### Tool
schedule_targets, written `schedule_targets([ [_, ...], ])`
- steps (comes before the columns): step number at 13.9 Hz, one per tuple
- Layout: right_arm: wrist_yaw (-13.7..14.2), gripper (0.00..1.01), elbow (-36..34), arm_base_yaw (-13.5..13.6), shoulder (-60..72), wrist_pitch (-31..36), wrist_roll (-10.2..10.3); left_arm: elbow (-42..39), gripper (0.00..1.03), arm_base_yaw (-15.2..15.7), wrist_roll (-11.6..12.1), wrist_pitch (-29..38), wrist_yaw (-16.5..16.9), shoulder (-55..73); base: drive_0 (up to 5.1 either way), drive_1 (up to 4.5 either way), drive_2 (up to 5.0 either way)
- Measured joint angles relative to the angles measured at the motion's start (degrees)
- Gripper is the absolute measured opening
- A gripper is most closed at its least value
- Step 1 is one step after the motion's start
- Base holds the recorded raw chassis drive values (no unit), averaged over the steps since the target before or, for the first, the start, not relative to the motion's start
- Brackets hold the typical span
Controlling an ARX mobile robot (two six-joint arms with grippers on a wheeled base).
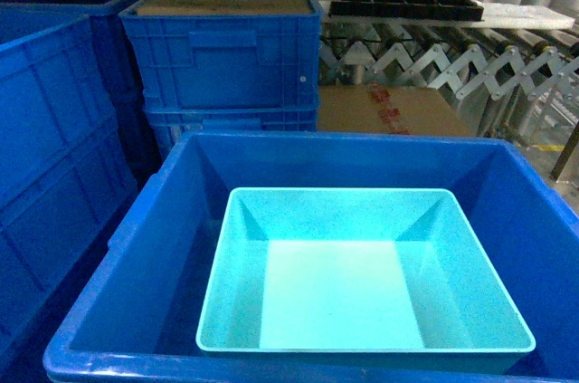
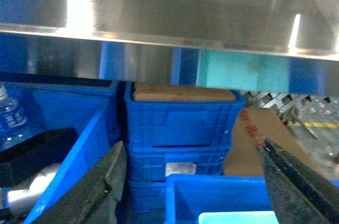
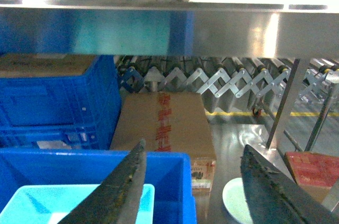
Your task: Stack blue boxes stably on right
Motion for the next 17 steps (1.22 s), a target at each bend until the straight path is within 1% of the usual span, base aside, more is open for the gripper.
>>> schedule_targets([
  [1,0.07,0.45,-4.11,0.00,-1.55,1.64,-0.11,-7.43,0.61,1.73,2.12,4.46,0.26,-3.89,0.0,0.00,0.0],
  [2,0.04,0.31,-8.33,0.04,-3.91,3.08,-0.33,-12.55,0.48,2.99,3.06,7.13,1.20,-6.08,0.0,0.00,0.0],
  [3,0.04,0.14,-11.91,0.04,-6.34,4.70,-0.42,-18.62,0.32,4.48,3.63,8.90,2.38,-8.57,0.0,0.00,0.0],
  [4,0.07,0.01,-14.45,0.04,-8.07,5.31,-0.46,-22.40,0.19,5.31,3.76,10.08,3.61,-10.60,0.0,0.00,0.0],
  [5,0.07,0.02,-16.68,0.04,-9.64,5.51,-0.59,-25.18,0.06,5.97,3.76,11.45,4.48,-12.61,0.0,0.00,0.0],
  [6,0.07,0.02,-18.58,0.04,-11.21,5.81,-0.59,-27.54,0.02,6.71,3.82,12.33,5.25,-14.62,0.0,0.00,0.0],
  [7,0.07,0.02,-20.37,0.04,-13.05,5.88,-0.59,-30.32,0.02,7.61,3.82,12.76,5.86,-16.63,0.0,0.00,0.0],
  [8,0.07,0.02,-21.81,0.04,-14.69,5.81,-0.59,-32.63,0.02,10.60,3.85,12.72,9.68,-18.36,0.0,0.00,0.0],
  [9,0.09,0.02,-23.12,0.04,-16.37,5.46,-0.61,-34.40,0.02,12.79,3.82,12.76,10.40,-19.91,0.0,0.00,0.0],
  [11,0.07,0.02,-25.27,0.04,-19.34,4.42,-0.61,-36.94,0.02,12.41,3.82,12.68,11.15,-23.32,0.0,0.00,0.0],
  [17,0.07,0.02,-28.85,0.04,-28.15,-0.59,-0.61,-42.23,0.02,12.57,3.82,8.39,11.10,-32.50,0.0,0.00,0.0],
])
